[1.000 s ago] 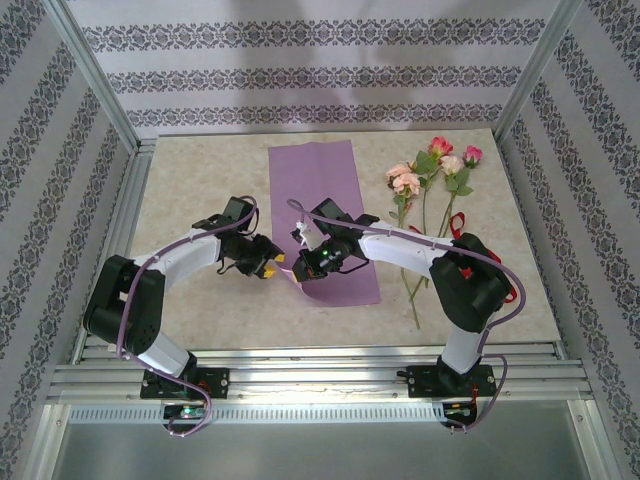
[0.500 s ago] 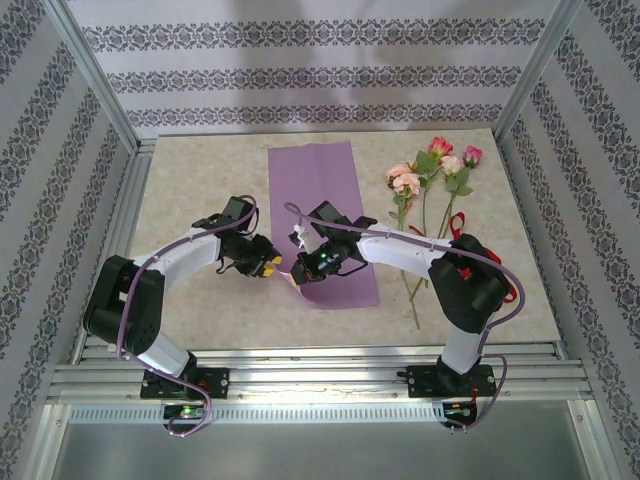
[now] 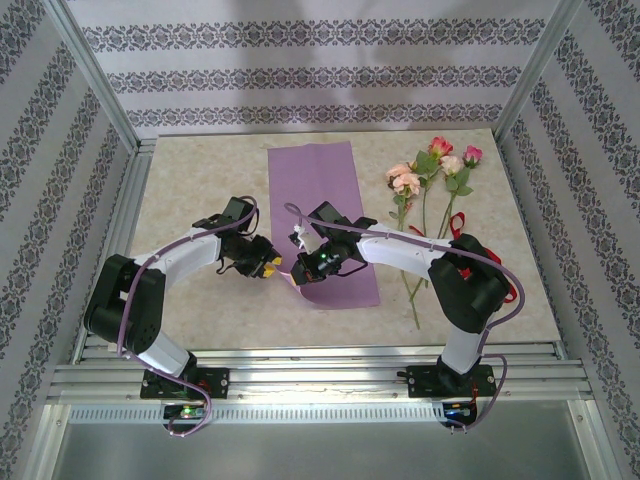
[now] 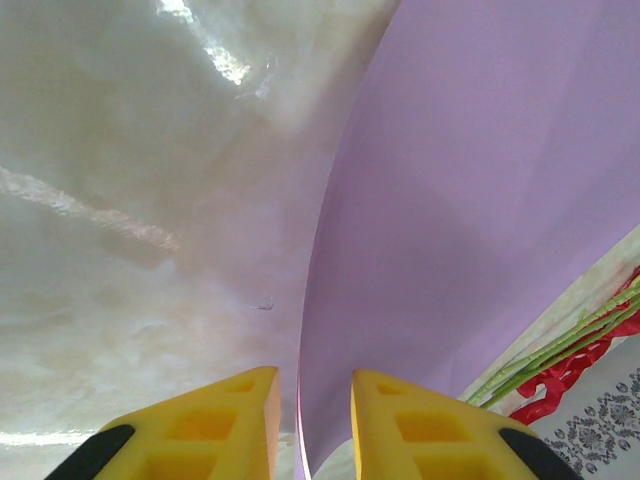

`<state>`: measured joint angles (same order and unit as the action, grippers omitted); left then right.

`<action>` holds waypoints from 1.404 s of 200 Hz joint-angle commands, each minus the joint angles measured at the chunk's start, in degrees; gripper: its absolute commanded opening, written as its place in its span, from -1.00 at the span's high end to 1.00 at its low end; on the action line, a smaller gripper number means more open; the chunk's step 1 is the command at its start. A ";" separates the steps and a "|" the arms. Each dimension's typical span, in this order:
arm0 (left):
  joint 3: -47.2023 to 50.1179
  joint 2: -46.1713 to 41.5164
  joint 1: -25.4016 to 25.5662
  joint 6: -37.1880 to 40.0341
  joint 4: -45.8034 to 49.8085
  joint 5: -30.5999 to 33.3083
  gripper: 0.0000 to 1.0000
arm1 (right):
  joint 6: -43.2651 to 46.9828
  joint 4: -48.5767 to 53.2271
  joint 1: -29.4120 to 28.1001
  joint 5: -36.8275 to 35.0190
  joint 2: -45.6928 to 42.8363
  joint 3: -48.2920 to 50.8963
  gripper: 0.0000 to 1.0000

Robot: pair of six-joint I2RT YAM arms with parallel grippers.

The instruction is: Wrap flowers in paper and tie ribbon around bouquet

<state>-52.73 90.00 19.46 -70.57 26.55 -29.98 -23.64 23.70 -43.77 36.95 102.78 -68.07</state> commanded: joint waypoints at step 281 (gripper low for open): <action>-0.33 1.23 0.60 -0.73 -1.32 -0.83 0.82 | 0.44 -0.51 -0.93 0.76 0.54 0.07 1.00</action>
<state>-51.33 91.05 19.46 -72.23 24.03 -31.29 -23.66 23.68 -43.79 36.95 102.80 -68.07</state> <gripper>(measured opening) 0.086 0.056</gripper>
